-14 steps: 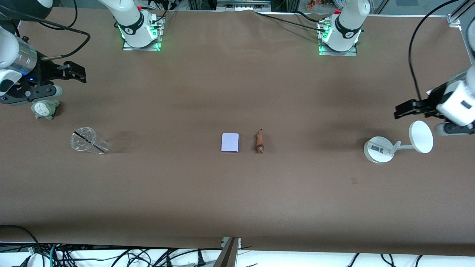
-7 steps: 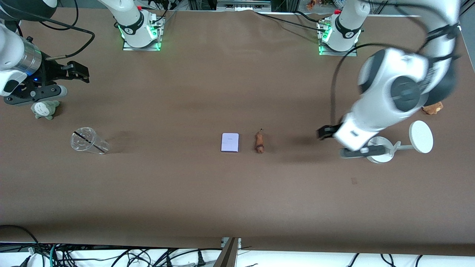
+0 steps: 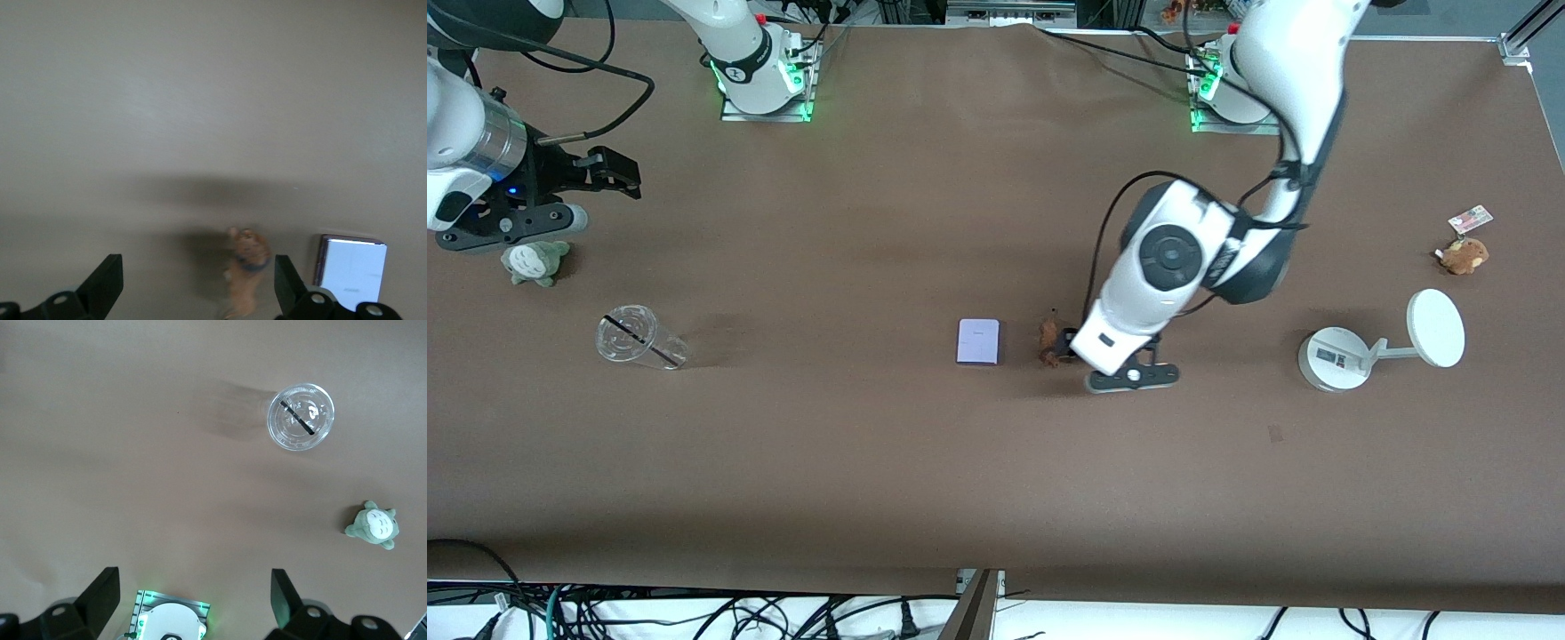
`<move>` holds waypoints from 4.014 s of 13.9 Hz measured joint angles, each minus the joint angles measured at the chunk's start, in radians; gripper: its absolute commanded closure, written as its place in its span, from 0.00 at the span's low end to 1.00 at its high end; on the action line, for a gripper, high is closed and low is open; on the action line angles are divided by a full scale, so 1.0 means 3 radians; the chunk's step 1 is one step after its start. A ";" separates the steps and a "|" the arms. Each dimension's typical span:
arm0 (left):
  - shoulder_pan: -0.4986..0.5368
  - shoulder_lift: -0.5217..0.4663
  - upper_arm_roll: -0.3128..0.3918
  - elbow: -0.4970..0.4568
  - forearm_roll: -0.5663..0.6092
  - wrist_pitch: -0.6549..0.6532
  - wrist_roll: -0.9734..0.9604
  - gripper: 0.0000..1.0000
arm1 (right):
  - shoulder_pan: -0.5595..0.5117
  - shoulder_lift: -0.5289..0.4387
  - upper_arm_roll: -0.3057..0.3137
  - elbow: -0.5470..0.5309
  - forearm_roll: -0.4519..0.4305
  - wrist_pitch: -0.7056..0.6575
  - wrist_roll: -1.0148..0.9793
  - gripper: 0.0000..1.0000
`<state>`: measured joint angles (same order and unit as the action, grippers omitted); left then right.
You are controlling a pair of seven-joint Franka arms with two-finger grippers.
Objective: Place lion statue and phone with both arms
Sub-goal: 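Reach the left gripper over the brown lion statue, then close the left gripper on the lion statue and lift it, then carry the lion statue beside the white lamp and lower it, then open the left gripper to release the lion statue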
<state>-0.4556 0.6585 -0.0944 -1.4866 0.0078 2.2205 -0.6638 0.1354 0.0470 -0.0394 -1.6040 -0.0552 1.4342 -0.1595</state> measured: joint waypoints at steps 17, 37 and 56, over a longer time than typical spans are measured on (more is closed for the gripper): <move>-0.0358 0.0468 0.0005 0.0040 0.0628 0.0347 -0.0635 0.93 | -0.0010 0.0001 -0.0018 0.0001 0.0000 0.0000 -0.0001 0.00; 0.0799 -0.0268 0.0328 -0.0701 0.0223 0.0086 0.1238 1.00 | -0.0008 0.0001 -0.0029 0.0007 0.0000 0.0000 -0.0001 0.00; 0.1044 -0.0461 0.0743 -0.1582 -0.0242 0.0965 0.1718 1.00 | -0.0008 0.0001 -0.0029 0.0007 0.0000 0.0000 -0.0001 0.00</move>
<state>-0.1425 0.5202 0.1283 -1.9612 -0.0646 2.5099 -0.1483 0.1331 0.0473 -0.0479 -1.6018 -0.0551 1.4342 -0.1599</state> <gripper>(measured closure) 0.634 0.000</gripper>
